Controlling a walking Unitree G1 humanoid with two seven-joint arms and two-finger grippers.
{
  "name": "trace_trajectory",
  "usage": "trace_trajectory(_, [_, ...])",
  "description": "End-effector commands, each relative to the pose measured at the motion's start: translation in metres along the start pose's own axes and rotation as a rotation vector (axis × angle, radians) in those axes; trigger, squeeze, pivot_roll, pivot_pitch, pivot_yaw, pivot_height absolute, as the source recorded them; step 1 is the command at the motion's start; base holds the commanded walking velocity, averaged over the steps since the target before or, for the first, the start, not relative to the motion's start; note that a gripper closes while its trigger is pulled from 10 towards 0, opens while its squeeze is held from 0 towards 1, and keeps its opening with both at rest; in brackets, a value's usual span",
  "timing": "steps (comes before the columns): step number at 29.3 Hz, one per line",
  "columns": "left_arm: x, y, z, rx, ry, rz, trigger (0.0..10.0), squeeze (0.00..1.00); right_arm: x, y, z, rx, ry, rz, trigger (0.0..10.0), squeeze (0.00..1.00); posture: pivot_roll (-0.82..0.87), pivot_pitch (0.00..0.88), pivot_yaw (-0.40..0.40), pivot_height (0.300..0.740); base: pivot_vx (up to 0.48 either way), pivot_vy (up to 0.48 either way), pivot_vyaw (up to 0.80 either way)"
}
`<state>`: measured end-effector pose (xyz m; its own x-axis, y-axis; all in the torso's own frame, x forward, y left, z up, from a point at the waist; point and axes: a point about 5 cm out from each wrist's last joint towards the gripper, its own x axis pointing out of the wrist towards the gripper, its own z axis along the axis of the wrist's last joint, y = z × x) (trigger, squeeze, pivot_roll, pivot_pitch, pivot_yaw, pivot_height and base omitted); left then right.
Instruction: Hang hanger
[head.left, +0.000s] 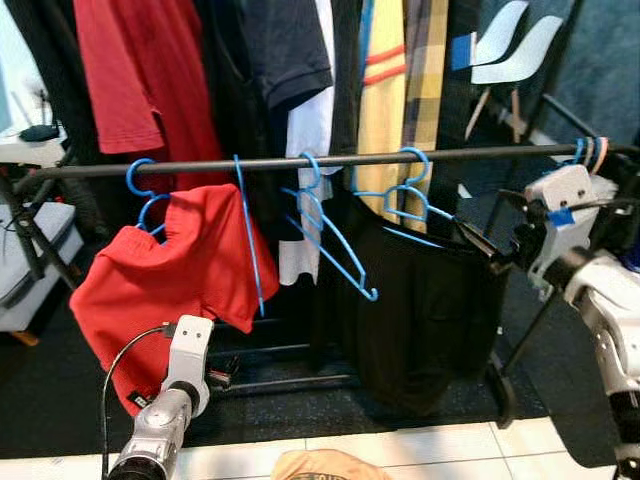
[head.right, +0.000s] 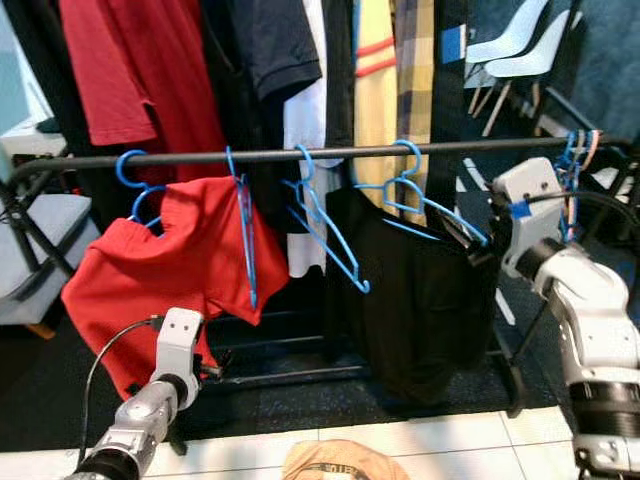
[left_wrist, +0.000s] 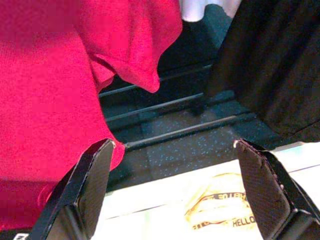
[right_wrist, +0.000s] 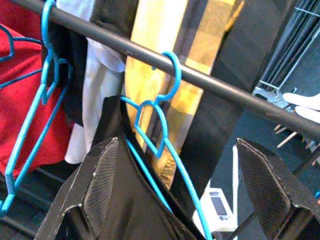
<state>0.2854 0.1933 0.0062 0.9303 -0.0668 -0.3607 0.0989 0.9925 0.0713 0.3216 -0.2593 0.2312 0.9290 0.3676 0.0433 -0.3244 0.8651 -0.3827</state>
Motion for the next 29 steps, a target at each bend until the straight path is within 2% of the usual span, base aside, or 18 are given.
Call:
trace_trajectory(1, [-0.003,0.004,-0.005,-0.012,0.021,0.015,10.0,0.00,0.006,0.007,-0.003,0.009,0.010,0.023,10.0,0.00,-0.06,0.000,0.005,0.740,0.000,0.000,0.00])
trace_trajectory(6, [-0.005,0.005,-0.008,-0.021,0.024,0.013,10.0,0.00,0.015,0.004,0.004,0.008,-0.008,0.032,10.0,0.00,-0.06,0.000,0.004,0.740,0.000,-0.369,0.00])
trace_trajectory(12, [-0.006,0.003,-0.009,-0.024,0.021,0.015,10.0,0.00,0.018,0.011,0.006,0.028,-0.025,0.072,10.0,0.00,-0.06,0.006,0.002,0.740,0.000,-0.461,0.00])
trace_trajectory(14, [-0.006,0.002,-0.008,-0.022,0.021,0.018,10.0,0.00,0.017,0.019,0.009,0.062,-0.060,0.135,10.0,0.00,-0.06,0.009,0.006,0.740,0.000,-0.459,0.00])
trace_trajectory(17, [-0.006,0.002,-0.008,-0.022,0.021,0.018,10.0,0.00,0.017,0.019,0.009,0.062,-0.060,0.135,10.0,0.00,-0.06,0.009,0.006,0.740,0.000,-0.458,0.00])
trace_trajectory(18, [-0.005,0.002,-0.008,-0.024,0.021,0.018,10.0,0.00,0.016,0.023,0.010,0.067,-0.058,0.170,10.0,0.00,-0.06,0.012,0.005,0.740,0.000,0.000,0.77])
trace_trajectory(22, [-0.005,0.002,-0.007,-0.030,0.016,0.030,10.0,0.00,0.016,0.020,0.011,0.073,-0.056,0.159,10.0,0.00,-0.06,0.012,0.006,0.740,0.000,0.000,0.77])
trace_trajectory(29, [-0.005,0.004,-0.006,-0.030,0.011,0.040,10.0,0.00,0.014,0.012,0.013,0.054,-0.045,0.160,10.0,0.00,-0.07,0.017,0.008,0.740,0.000,0.000,0.00])
